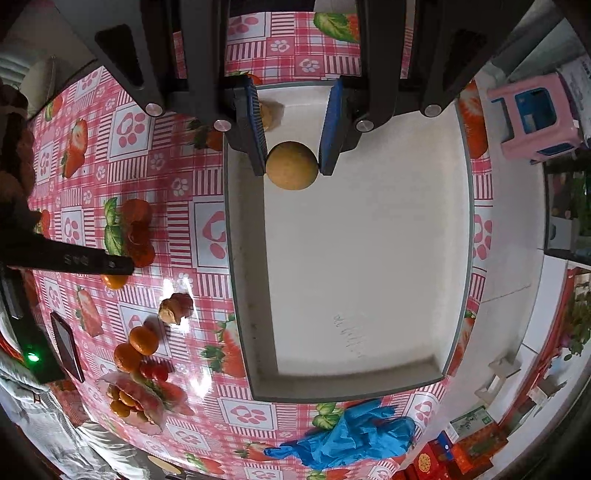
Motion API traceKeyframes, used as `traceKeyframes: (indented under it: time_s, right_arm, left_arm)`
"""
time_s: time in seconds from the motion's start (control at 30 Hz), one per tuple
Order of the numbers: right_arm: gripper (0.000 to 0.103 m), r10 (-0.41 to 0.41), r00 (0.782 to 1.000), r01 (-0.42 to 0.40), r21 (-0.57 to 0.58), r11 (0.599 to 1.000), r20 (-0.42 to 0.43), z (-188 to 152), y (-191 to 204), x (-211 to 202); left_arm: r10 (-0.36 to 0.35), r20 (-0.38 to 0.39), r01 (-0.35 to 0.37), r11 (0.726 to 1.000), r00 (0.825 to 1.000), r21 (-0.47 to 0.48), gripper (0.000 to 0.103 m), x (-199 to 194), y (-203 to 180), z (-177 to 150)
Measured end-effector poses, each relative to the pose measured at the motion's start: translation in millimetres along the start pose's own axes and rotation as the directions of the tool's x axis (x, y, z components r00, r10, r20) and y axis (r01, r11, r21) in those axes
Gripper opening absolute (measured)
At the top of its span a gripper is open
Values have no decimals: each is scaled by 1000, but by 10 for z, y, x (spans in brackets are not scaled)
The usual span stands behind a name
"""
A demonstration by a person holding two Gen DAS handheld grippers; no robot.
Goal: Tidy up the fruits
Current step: 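Grasp a brown round fruit with the left tool while the right tool grasps a mandarin, then carry the brown fruit and mandarin over the tray and open both tools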
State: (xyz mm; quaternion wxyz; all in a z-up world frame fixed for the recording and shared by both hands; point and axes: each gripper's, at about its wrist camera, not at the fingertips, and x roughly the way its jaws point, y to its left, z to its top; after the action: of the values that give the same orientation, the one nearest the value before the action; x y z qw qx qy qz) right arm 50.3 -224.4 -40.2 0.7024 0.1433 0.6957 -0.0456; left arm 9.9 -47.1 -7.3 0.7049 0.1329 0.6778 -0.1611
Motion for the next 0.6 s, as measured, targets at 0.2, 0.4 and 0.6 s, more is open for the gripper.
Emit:
traceKeyframes:
  time_s: [0.2, 0.4, 0.6]
  right_arm:
    - [37, 27, 1000, -27, -35, 999, 7, -188, 140, -251]
    - [37, 47, 999, -46, -57, 997, 10, -390, 329, -503]
    - [37, 58, 998, -56, -73, 996, 23, -488, 396, -545]
  left_arm:
    - [-11, 9, 11, 1000, 1000, -9, 30, -5, -3, 14]
    - [-32, 24, 32, 999, 999, -10, 30, -41, -20, 21]
    - [-28, 45, 28, 1000, 999, 11, 30, -106, -32, -3]
